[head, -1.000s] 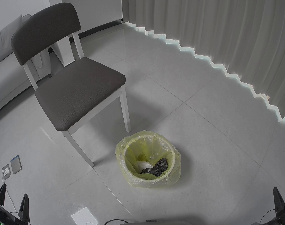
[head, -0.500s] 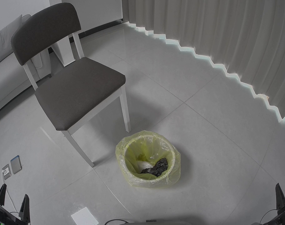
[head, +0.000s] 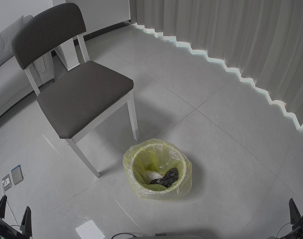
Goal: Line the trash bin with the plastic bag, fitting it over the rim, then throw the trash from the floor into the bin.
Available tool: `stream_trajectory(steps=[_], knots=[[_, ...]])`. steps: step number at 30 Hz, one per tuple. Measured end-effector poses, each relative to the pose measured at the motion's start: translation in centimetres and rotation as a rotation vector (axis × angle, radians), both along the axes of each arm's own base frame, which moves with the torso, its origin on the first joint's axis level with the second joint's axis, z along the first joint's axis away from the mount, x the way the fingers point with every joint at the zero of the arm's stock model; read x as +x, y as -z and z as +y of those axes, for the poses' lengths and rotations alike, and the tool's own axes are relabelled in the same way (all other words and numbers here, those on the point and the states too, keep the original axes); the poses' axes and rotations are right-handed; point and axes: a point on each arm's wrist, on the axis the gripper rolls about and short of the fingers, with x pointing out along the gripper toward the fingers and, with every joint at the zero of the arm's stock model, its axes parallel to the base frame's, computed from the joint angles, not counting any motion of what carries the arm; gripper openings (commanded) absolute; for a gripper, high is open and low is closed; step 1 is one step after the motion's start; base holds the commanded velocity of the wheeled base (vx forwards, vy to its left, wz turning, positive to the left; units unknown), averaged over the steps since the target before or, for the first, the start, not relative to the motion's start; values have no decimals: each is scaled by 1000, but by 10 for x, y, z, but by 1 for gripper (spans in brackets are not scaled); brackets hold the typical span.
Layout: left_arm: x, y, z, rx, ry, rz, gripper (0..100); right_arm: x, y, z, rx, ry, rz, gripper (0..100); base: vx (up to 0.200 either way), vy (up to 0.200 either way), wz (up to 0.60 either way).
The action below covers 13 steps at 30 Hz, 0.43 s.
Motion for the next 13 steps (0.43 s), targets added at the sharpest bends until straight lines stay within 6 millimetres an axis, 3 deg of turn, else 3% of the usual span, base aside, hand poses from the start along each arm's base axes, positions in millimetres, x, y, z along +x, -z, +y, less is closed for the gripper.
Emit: stream_trajectory(steps=[13], knots=[[0, 0, 0, -1, 0, 1, 100, 0, 0, -1, 27, 44, -1, 100, 0, 0, 0]])
